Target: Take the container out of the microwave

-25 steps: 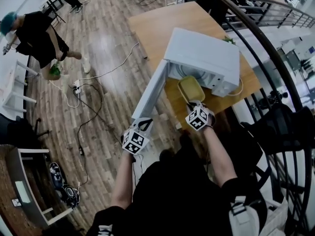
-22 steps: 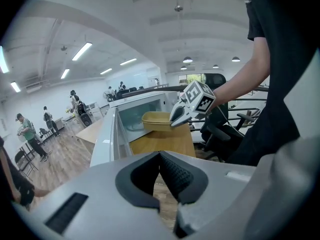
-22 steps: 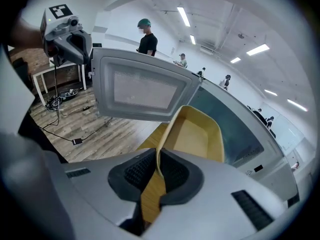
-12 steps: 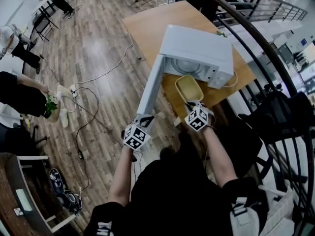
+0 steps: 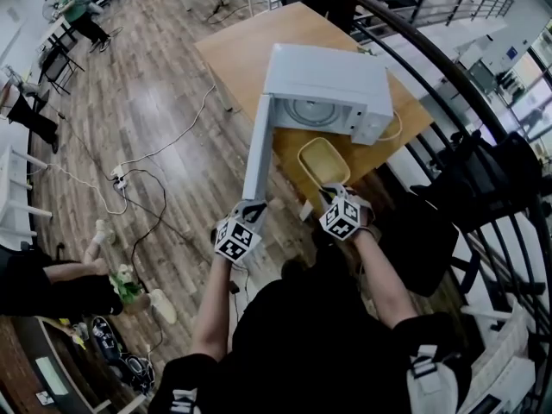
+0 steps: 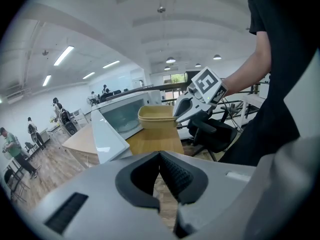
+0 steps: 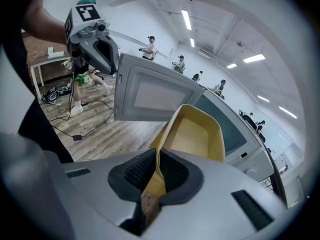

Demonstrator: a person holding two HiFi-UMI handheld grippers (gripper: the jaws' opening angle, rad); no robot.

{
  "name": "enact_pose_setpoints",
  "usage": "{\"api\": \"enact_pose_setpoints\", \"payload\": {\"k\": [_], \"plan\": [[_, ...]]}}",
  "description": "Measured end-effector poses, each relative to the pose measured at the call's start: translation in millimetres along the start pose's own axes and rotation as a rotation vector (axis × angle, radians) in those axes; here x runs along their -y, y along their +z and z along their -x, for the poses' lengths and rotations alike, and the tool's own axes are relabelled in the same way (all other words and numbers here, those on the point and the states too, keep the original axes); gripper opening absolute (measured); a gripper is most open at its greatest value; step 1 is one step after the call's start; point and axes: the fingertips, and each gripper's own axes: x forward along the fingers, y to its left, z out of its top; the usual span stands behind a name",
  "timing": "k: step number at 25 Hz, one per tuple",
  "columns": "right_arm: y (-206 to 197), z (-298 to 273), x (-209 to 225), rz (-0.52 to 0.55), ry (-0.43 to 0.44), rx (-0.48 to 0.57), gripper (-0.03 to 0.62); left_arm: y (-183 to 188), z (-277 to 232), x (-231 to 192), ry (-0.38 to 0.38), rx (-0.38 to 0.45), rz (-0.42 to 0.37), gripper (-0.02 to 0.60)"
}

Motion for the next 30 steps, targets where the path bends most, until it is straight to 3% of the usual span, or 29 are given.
{"api": "enact_pose_setpoints", "payload": {"k": [9, 30], "plan": [[-2, 15, -22, -0.025, -0.006, 0.009, 0.025, -5, -3, 3, -0.027, 0.012, -0.018, 0.002], [-13, 22, -33, -0.039, -0.018, 0.011, 0.026, -23, -3, 11, -0.049, 0.004, 0.018, 0.002]]}}
